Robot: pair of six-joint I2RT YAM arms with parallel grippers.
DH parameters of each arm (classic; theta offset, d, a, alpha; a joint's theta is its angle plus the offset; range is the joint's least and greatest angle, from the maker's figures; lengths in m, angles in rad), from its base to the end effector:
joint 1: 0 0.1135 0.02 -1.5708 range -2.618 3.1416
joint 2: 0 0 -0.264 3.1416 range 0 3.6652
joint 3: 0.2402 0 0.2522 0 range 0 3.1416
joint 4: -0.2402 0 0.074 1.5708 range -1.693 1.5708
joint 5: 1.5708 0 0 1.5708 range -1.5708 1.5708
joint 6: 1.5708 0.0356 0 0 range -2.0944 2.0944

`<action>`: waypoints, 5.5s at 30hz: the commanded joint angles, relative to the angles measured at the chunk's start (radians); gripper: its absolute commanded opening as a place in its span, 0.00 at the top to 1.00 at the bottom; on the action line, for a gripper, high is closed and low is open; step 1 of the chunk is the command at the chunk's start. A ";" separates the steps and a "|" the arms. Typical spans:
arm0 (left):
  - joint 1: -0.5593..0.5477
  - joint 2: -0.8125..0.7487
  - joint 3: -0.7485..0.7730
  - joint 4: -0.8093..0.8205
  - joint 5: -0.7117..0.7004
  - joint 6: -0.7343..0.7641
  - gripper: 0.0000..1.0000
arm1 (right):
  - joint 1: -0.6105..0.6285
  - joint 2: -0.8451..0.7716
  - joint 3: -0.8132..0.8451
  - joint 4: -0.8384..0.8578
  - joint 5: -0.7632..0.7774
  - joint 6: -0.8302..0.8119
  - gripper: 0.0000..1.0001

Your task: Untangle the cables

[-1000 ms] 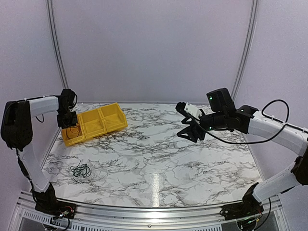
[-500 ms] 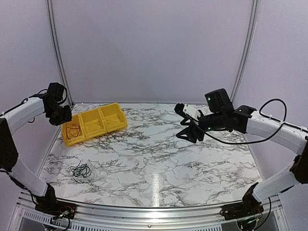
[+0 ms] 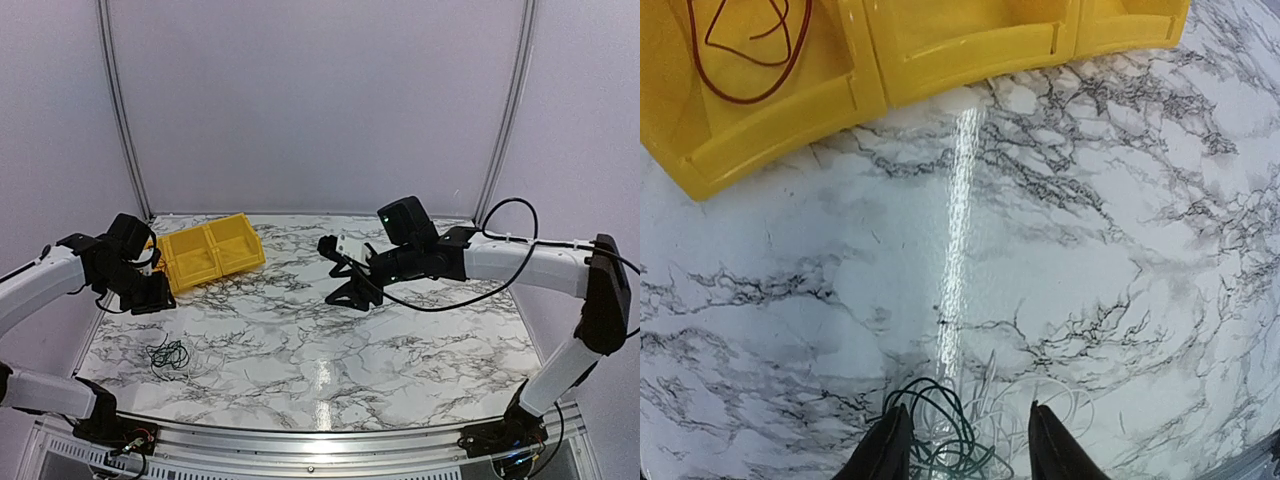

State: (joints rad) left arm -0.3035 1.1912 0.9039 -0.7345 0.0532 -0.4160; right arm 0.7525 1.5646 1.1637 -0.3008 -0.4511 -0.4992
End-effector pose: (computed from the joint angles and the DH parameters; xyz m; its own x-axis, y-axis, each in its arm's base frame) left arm 0.2201 -0.0709 0.2534 -0.8759 -0.1485 -0.4590 -0.0317 0.9671 -0.2524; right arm 0.2436 0.2494 0.2687 -0.0029 -0.5929 -0.8053 -0.9790 0.1658 -0.1185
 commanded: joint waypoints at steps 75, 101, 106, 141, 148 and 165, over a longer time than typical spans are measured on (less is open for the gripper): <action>-0.167 0.123 0.355 0.507 0.294 -0.350 1.00 | 0.166 0.606 0.790 0.366 0.098 0.550 0.49; -0.253 -0.159 -0.161 0.777 0.034 0.026 0.26 | 0.141 0.462 0.727 0.330 0.108 0.503 1.00; -0.289 -0.065 -0.201 0.913 -0.004 0.072 0.28 | 0.140 0.445 0.704 0.333 0.116 0.503 1.00; -0.336 0.680 -0.212 1.255 0.073 -0.138 0.60 | 0.060 0.219 1.286 0.271 0.234 0.352 1.00; -0.360 0.514 -0.269 1.255 0.055 -0.104 0.59 | 0.060 0.187 1.244 0.258 0.236 0.310 1.00; -0.526 0.109 0.015 0.930 -0.485 0.351 0.14 | 0.059 0.166 1.013 0.292 0.214 0.347 1.00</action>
State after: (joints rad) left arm -0.8181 1.2583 0.8719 0.3180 -0.6613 -0.3035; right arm 0.8185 1.7168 2.1311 -0.0341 -0.2417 -0.1711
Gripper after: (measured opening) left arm 0.925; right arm 0.024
